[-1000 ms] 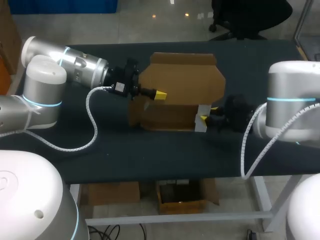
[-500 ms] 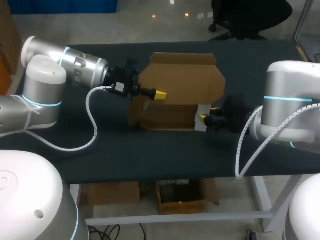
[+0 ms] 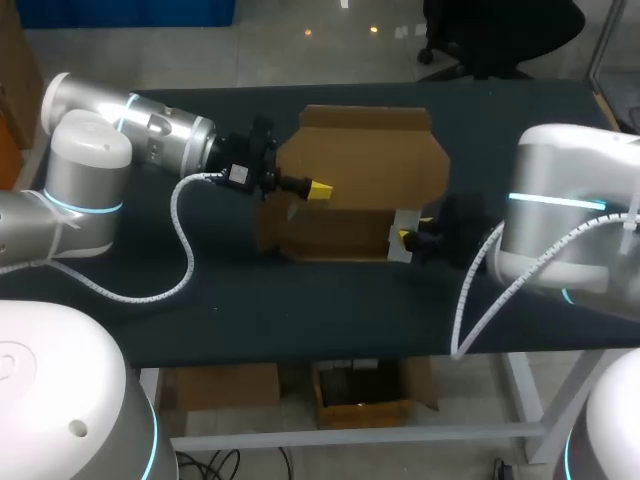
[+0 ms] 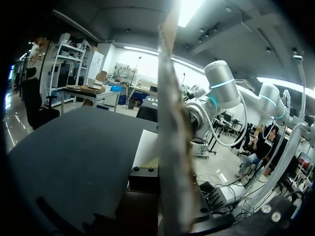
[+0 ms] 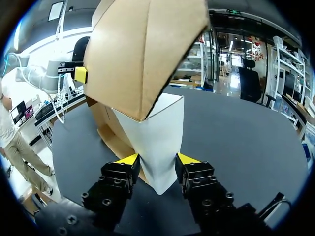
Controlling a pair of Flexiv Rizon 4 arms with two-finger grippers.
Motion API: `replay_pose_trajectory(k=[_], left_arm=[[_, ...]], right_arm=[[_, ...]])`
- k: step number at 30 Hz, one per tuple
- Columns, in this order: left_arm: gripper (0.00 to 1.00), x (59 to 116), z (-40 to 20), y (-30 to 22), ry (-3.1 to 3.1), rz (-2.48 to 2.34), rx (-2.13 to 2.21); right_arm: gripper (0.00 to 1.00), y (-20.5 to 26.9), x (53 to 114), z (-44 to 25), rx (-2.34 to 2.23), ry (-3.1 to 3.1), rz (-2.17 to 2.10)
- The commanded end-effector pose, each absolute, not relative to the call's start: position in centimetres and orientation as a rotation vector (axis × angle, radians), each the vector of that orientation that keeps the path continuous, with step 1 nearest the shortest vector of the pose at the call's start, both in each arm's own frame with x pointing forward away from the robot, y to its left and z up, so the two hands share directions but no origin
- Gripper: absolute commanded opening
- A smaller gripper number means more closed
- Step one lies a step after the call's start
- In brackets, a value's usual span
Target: Assemble the packaging by folding the flat box into shape, placing the metal phone stand inside, and closing the box properly
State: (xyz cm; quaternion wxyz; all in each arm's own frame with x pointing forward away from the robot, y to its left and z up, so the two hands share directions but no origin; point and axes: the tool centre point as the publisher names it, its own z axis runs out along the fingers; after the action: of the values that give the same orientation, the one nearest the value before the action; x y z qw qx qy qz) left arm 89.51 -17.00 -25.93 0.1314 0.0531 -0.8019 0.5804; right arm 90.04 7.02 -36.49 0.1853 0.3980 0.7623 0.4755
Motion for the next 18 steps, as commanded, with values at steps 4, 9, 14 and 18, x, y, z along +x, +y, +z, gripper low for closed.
replay_pose_trajectory(k=[4, 9, 14, 18], left_arm=[[0.0, 89.42, -26.26, -17.31, -2.327, 1.683, 0.15], [0.0, 89.42, -26.26, -17.31, -2.327, 1.683, 0.15], [0.0, 89.42, -26.26, -17.31, -2.327, 1.683, 0.15], [0.0, 89.42, -26.26, -17.31, -2.327, 1.683, 0.15]], right_arm=[[0.4, 8.05, 90.06, -37.03, 1.149, 2.096, 1.296], [0.38, 7.98, 90.15, -36.94, 1.178, 2.077, 1.235], [0.38, 8.16, 90.36, -36.92, 1.194, 2.064, 1.206], [0.38, 8.21, 90.52, -37.01, 1.224, 2.04, 1.171]])
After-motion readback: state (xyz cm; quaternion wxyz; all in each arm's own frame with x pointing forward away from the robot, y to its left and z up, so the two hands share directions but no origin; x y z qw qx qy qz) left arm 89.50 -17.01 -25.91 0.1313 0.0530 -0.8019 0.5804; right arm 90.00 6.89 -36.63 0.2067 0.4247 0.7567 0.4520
